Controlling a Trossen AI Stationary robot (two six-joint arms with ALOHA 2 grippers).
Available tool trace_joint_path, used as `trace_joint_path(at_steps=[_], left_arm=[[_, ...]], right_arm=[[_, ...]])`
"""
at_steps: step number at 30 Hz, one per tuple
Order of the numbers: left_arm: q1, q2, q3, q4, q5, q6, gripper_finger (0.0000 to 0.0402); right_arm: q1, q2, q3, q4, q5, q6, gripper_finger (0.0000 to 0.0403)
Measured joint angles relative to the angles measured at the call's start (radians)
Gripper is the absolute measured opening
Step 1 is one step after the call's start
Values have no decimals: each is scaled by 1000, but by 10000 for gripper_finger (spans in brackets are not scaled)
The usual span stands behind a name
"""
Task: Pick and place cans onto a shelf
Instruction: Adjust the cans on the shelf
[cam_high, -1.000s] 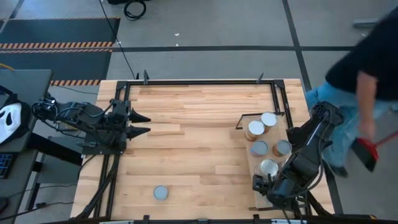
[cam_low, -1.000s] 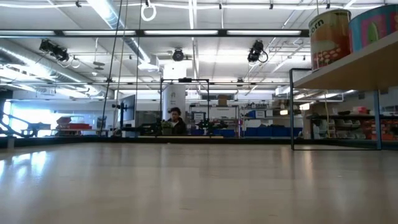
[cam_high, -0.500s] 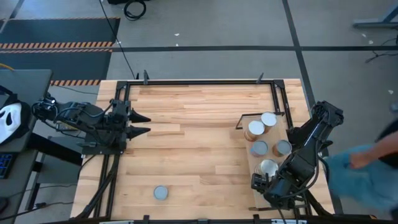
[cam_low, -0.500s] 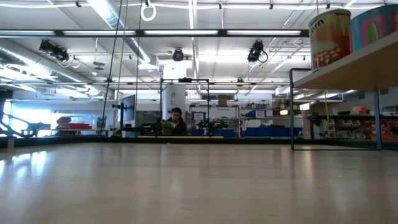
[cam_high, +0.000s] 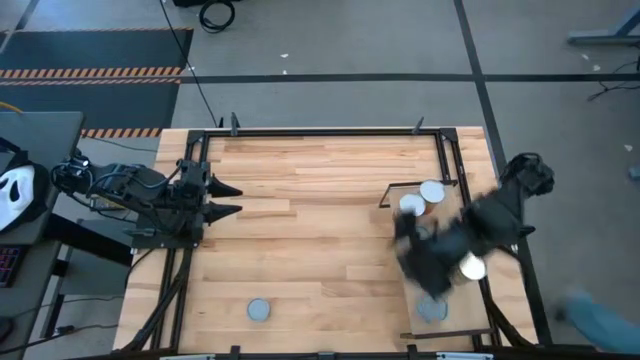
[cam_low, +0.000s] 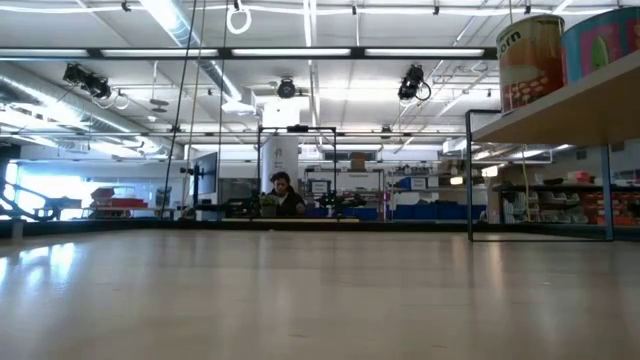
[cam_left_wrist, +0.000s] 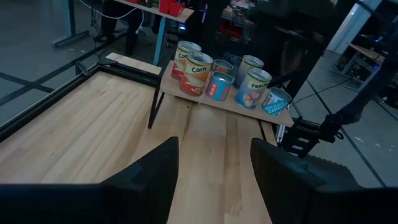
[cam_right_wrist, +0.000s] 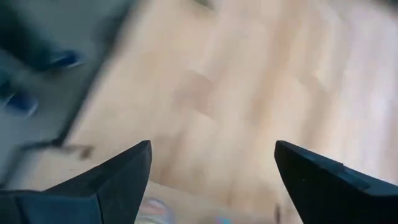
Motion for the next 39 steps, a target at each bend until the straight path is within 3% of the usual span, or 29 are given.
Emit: trace_joint_path(at_steps=[4,9,12,15,19,25,35,39], left_arm=[[0,0,0,0,0,0,206],[0,0,0,0,0,0,206],[0,0,0,0,0,0,206],[0,0,0,0,0,0,206],[0,0,0,0,0,0,206],[0,0,0,0,0,0,206],[0,0,0,19,0,-1,206],[0,0,0,75,0,0,206]], right_arm=[[-146,-95,-72,-59,49,224,347],[-279,-239,-224,-103,155,658,347],[-327,-306,-312,-147,161,891,347],[-357,-345,-390,-154,141,999,347],[-388,-367,-436,-156,83,1024,347],[-411,-350,-438,-182,20,914,347],[-499,-360,-434,-173,-54,1033,347],[-528,-393,-439,-184,-81,989,347]])
